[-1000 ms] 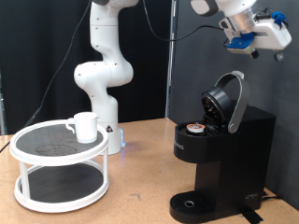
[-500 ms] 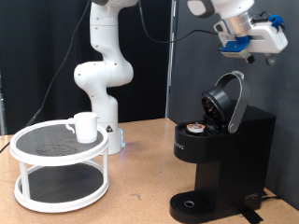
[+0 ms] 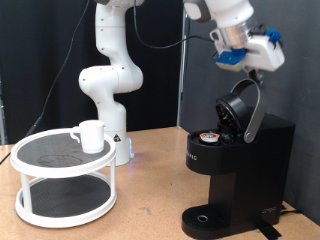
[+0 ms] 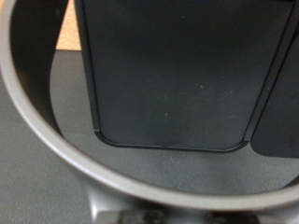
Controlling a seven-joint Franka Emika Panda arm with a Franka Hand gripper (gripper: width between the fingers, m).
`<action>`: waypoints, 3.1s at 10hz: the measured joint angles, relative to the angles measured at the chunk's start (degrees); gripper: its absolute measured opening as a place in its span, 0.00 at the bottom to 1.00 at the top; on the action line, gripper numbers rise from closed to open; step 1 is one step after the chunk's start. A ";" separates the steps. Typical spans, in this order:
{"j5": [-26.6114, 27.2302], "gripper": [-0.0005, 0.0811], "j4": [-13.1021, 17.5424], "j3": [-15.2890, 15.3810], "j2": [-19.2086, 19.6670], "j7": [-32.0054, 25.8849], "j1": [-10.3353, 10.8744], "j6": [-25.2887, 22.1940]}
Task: Make a cup of coffee with the keurig machine
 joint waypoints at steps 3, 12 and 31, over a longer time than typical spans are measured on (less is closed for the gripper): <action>-0.33 0.01 -1.14 0.05 -1.13 0.71 -0.02 0.57; 5.40 0.01 -2.59 0.05 -2.90 -0.87 -0.33 4.20; -4.45 0.01 -9.80 -3.94 -7.32 -1.10 -7.25 -0.56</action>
